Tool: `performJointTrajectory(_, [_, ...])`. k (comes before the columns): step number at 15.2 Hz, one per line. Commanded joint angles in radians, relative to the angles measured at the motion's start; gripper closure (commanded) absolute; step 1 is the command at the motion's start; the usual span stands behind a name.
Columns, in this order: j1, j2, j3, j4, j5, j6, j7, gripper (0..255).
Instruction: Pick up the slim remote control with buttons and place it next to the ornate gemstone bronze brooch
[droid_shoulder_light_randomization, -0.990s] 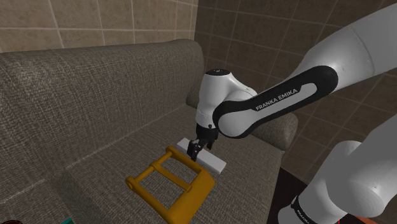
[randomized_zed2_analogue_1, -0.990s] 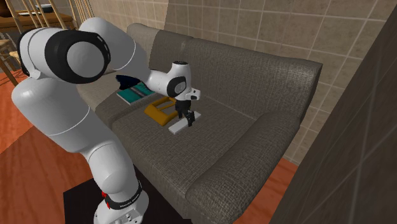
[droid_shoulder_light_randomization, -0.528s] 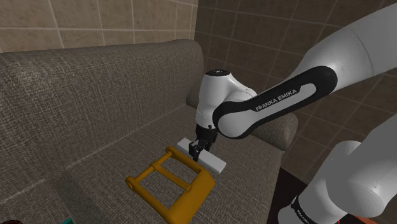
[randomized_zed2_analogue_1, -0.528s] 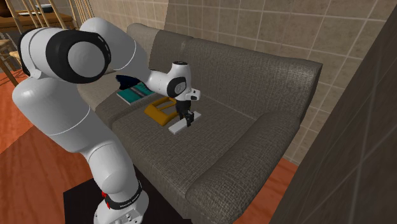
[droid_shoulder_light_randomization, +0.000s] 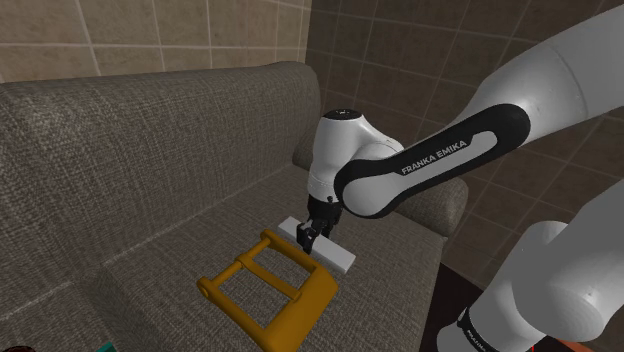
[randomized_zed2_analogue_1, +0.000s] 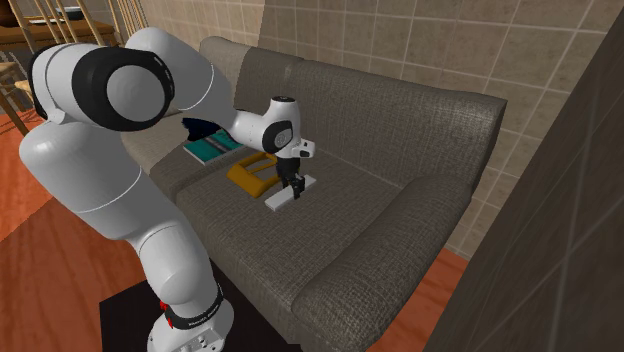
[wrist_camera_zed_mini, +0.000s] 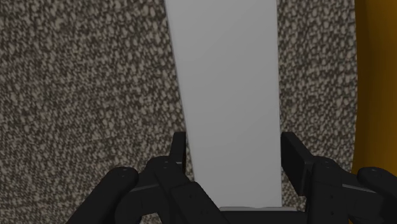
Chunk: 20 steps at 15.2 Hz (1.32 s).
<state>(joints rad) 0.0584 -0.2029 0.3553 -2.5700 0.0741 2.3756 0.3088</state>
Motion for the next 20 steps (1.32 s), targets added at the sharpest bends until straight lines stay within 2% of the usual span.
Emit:
performJointTrajectory(1, [0.000, 0.001, 0.000, 0.000, 0.000, 0.000, 0.000, 255])
performJointTrajectory(16, [0.010, -0.133, -0.028, 0.101, 0.030, -0.231, -0.031, 255])
performJointTrajectory(19, [0.011, -0.149, -0.032, 0.123, 0.032, -0.269, -0.034, 255])
performJointTrajectory(20, [0.017, -0.126, -0.014, 0.146, 0.031, -0.268, -0.007, 255])
